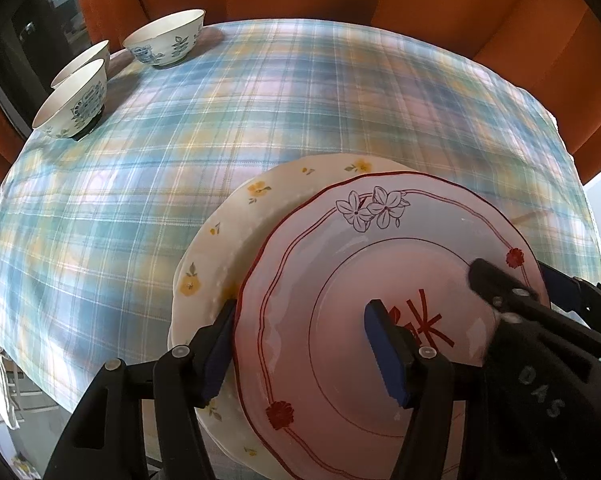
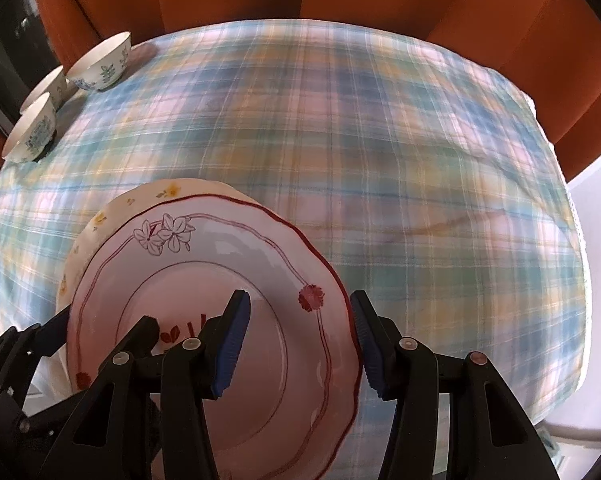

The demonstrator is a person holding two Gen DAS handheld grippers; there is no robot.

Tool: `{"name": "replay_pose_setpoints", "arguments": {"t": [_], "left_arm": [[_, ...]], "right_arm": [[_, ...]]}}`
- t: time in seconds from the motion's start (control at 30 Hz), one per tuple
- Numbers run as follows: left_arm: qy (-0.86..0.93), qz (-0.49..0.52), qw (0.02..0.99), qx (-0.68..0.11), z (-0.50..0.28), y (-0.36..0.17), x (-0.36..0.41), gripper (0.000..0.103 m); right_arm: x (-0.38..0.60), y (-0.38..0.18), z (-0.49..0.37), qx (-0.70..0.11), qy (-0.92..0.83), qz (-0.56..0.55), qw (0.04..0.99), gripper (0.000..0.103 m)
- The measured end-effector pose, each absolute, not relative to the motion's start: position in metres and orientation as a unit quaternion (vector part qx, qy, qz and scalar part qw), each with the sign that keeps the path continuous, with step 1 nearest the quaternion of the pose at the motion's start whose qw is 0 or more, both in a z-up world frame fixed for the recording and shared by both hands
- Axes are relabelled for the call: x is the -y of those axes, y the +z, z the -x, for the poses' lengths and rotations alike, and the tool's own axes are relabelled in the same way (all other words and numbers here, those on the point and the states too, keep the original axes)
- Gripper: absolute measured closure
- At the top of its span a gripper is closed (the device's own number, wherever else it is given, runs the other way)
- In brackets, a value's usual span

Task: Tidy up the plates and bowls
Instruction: 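Carry the red-rimmed plate with both tools over the yellow-flowered plate stack, then lower the red-rimmed plate onto the yellow-flowered stack and open both tools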

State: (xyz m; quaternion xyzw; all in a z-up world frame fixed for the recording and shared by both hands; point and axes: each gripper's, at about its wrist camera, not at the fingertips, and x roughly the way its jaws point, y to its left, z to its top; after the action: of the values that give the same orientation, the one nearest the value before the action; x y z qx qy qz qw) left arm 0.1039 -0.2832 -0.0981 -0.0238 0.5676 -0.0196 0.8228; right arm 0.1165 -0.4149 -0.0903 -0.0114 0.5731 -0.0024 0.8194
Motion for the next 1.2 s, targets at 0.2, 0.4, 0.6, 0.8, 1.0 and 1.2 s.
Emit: {"name": "replay_pose_setpoints", "arguments": {"t": [0.2,0.4,0.6,0.8,1.0,1.2], "left_arm": [[-0.011,0.016,0.824,-0.567,-0.103,-0.096,0.285,0.039],[0.005,0.000,0.825,-0.566,-0.100,-0.092,0.285,0.039],[0.036,-0.010,0.821,-0.570,-0.099,-0.091,0.281,0.039],[0.051,-0.011,0.822,-0.567,-0.103,-0.093,0.277,0.041],[0.053,-0.012,0.825,-0.563,-0.105,-0.093,0.281,0.039],[0.051,-0.005,0.824,-0.564,-0.105,-0.092,0.280,0.035]], "right_arm": [[0.421,-0.086,-0.109,-0.566,-0.004,0.015,0.825,0.066],[0.419,-0.087,-0.108,-0.566,0.002,0.017,0.824,0.066],[0.415,-0.086,-0.110,-0.564,0.017,0.016,0.825,0.066],[0.408,-0.093,-0.113,-0.570,0.033,0.009,0.821,0.067],[0.411,-0.093,-0.116,-0.563,0.032,0.005,0.826,0.070],[0.412,-0.094,-0.116,-0.564,0.032,0.001,0.825,0.070]]}}
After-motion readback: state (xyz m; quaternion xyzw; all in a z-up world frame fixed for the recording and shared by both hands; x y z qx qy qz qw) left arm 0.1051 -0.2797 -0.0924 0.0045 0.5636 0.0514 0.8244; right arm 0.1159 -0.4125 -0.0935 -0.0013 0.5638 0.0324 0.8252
